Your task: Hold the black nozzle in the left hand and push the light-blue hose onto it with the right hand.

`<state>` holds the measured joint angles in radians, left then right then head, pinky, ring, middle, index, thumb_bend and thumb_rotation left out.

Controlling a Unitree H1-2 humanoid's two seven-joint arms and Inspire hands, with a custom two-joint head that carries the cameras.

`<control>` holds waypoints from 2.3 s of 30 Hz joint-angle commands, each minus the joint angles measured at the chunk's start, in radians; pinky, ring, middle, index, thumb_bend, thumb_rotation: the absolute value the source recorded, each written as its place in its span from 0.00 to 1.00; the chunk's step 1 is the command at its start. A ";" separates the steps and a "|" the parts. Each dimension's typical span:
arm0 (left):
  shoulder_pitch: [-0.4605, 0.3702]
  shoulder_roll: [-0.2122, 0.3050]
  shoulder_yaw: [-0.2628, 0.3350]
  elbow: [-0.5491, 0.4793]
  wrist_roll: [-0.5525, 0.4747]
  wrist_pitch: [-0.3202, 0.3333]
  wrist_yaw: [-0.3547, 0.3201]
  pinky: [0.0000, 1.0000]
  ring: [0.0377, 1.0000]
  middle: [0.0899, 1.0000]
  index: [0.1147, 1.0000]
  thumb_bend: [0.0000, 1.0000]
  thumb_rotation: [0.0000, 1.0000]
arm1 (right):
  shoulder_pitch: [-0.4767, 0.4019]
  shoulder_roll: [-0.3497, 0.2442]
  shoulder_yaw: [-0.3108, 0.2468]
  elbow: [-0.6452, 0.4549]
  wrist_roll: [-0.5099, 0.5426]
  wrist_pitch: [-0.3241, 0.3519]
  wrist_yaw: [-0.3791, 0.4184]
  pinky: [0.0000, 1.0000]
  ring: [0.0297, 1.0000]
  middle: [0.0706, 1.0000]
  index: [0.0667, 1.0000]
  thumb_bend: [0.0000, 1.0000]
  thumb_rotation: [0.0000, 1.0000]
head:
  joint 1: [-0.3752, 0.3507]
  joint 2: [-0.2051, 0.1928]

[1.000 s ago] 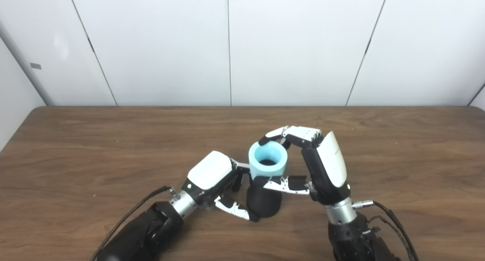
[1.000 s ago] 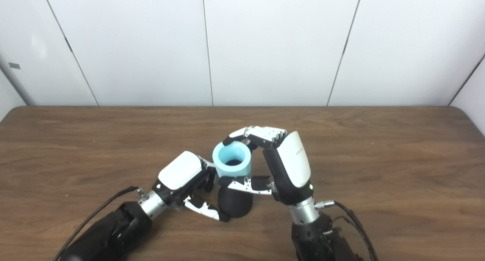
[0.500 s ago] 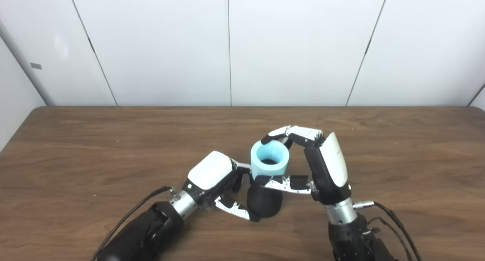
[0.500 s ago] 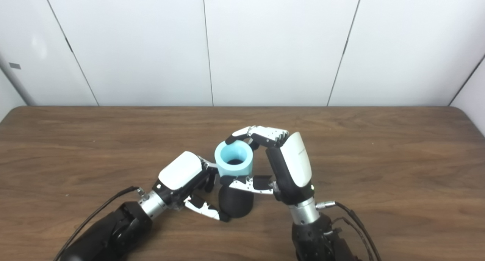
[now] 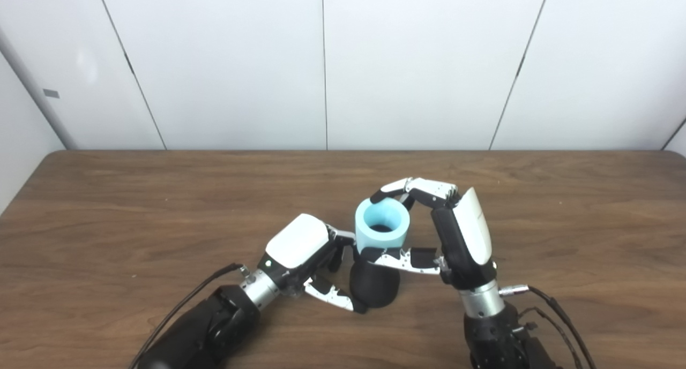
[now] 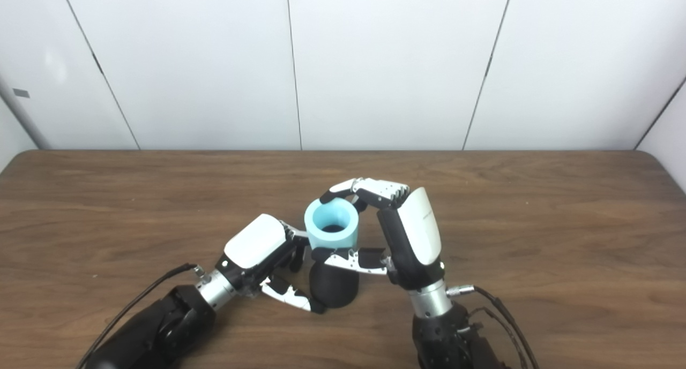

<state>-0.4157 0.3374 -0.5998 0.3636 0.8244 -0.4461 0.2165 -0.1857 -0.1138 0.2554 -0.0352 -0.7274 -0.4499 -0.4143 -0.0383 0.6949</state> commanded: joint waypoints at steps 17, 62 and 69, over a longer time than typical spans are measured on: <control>0.102 -0.025 -0.055 0.044 0.020 -0.016 -0.041 0.12 0.14 0.42 0.41 0.53 0.00 | 0.019 -0.006 -0.009 -0.011 0.037 0.046 0.090 0.32 0.39 0.43 0.49 0.52 0.00 | -0.002 0.002; 0.102 -0.024 -0.052 0.043 0.012 -0.019 -0.052 0.12 0.13 0.42 0.41 0.53 0.00 | 0.026 0.012 -0.089 -0.144 0.205 0.144 0.264 0.94 0.99 0.99 1.00 0.97 0.68 | -0.006 0.000; 0.101 -0.025 -0.053 0.045 0.016 -0.018 -0.054 0.12 0.14 0.42 0.41 0.53 0.00 | -0.014 0.014 -0.136 -0.246 0.217 0.182 0.282 0.95 0.98 0.97 1.00 0.98 0.72 | -0.004 -0.001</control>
<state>-0.4070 0.3368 -0.5989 0.3444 0.8205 -0.4506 0.1999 -0.1511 -0.0976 0.1329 -0.2388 -0.5239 -0.2567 -0.1322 -0.0414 0.6934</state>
